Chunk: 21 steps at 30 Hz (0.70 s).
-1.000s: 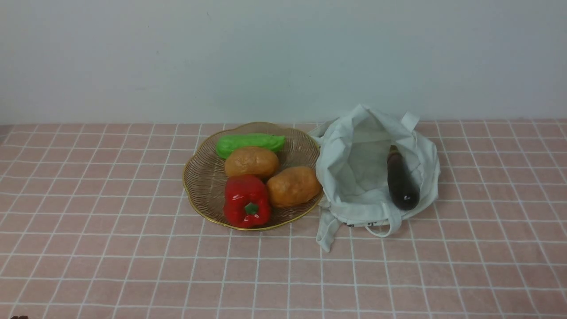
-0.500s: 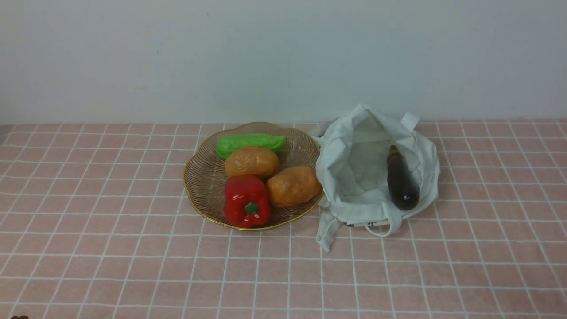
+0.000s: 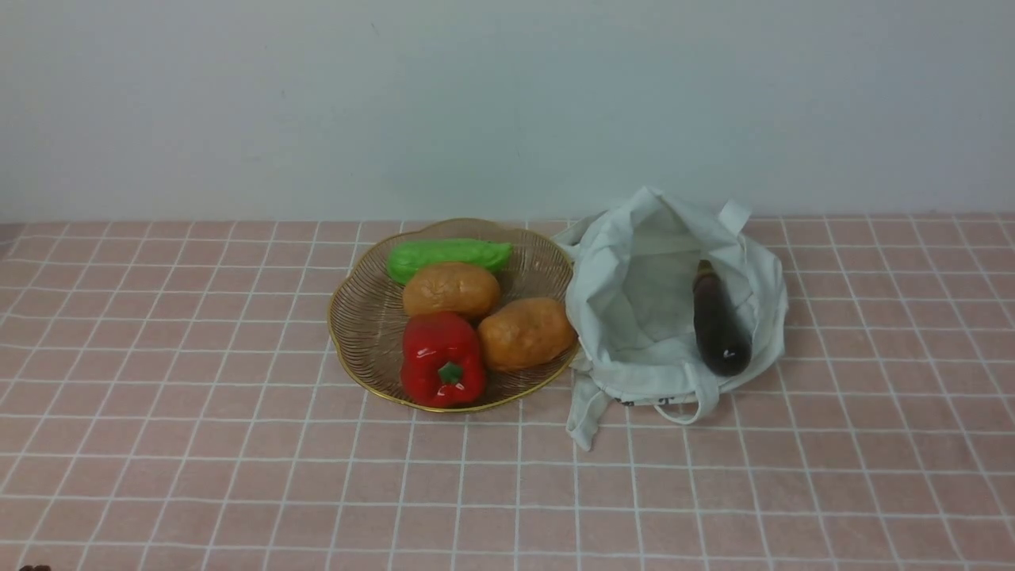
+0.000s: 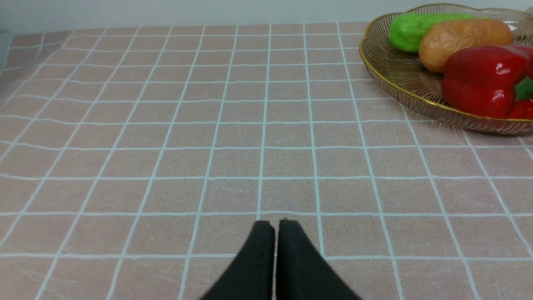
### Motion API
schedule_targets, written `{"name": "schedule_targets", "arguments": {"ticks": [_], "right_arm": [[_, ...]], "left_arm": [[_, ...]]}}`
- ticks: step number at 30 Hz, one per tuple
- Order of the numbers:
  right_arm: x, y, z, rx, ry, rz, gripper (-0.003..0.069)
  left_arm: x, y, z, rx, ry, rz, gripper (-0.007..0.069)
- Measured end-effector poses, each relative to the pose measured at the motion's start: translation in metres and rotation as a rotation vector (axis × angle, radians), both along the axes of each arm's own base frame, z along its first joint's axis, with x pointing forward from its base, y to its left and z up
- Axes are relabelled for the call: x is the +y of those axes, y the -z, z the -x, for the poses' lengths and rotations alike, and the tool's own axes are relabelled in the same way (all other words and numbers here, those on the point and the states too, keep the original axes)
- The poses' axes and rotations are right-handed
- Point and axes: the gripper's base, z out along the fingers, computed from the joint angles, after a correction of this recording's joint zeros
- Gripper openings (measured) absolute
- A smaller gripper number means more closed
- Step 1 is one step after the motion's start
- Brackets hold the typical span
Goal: Take vegetables from bag on pink coffee tablecloth place on plate.
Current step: 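Reach into the white cloth bag and grasp a vegetable inside with the right gripper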
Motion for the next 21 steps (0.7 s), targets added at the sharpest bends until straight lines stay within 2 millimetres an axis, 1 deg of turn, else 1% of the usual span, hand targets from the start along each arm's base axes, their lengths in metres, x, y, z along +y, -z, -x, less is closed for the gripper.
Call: {"name": "schedule_targets", "arguments": {"ticks": [1,2,3,4,5,8,9,10,11,12,13,14,15,16,21], "right_arm": [[0.001,-0.004,-0.001,0.039,-0.014,0.048,-0.0013],[0.000,-0.013,-0.005,0.111,-0.028,0.142,-0.0013],[-0.003,-0.023,-0.013,0.222,-0.036,0.245,-0.0013],[-0.004,-0.027,-0.015,0.281,-0.040,0.286,-0.0013],[-0.006,-0.029,-0.022,0.372,-0.045,0.324,-0.0013],[-0.011,-0.029,-0.050,0.621,-0.072,0.377,-0.0011],[-0.011,-0.027,-0.052,0.638,-0.076,0.376,-0.0011],[-0.010,-0.023,-0.072,0.728,-0.108,0.380,-0.0010],[-0.010,-0.022,-0.074,0.738,-0.111,0.382,-0.0010],[-0.008,-0.013,-0.096,0.793,-0.169,0.376,-0.0008],[-0.006,-0.010,-0.105,0.800,-0.196,0.365,-0.0008],[-0.005,-0.008,-0.108,0.809,-0.209,0.371,-0.0007],[-0.003,-0.003,-0.122,0.805,-0.244,0.367,-0.0004],[-0.002,-0.001,-0.131,0.802,-0.264,0.361,-0.0001],[0.003,-0.001,-0.169,0.782,-0.299,0.354,0.0015]], "left_arm": [[0.000,0.000,0.000,0.000,0.000,0.000,-0.0005],[0.000,0.000,0.000,0.000,0.000,0.000,-0.0005],[0.000,0.000,0.000,0.000,0.000,0.000,-0.0005],[0.000,0.000,0.000,0.000,0.000,0.000,-0.0005],[0.000,0.000,0.000,0.000,0.000,0.000,-0.0005],[0.000,0.000,0.000,0.000,0.000,0.000,-0.0005],[0.000,0.000,0.000,0.000,0.000,0.000,-0.0005],[0.000,0.000,0.000,0.000,0.000,0.000,-0.0005],[0.000,0.000,0.000,0.000,0.000,0.000,-0.0005],[0.000,0.000,0.000,0.000,0.000,0.000,-0.0005],[0.000,0.000,0.000,0.000,0.000,0.000,-0.0005],[0.000,0.000,0.000,0.000,0.000,0.000,-0.0005],[0.000,0.000,0.000,0.000,0.000,0.000,-0.0005],[0.000,0.000,0.000,0.000,0.000,0.000,-0.0005],[0.000,0.000,0.000,0.000,0.000,0.000,-0.0005]]}}
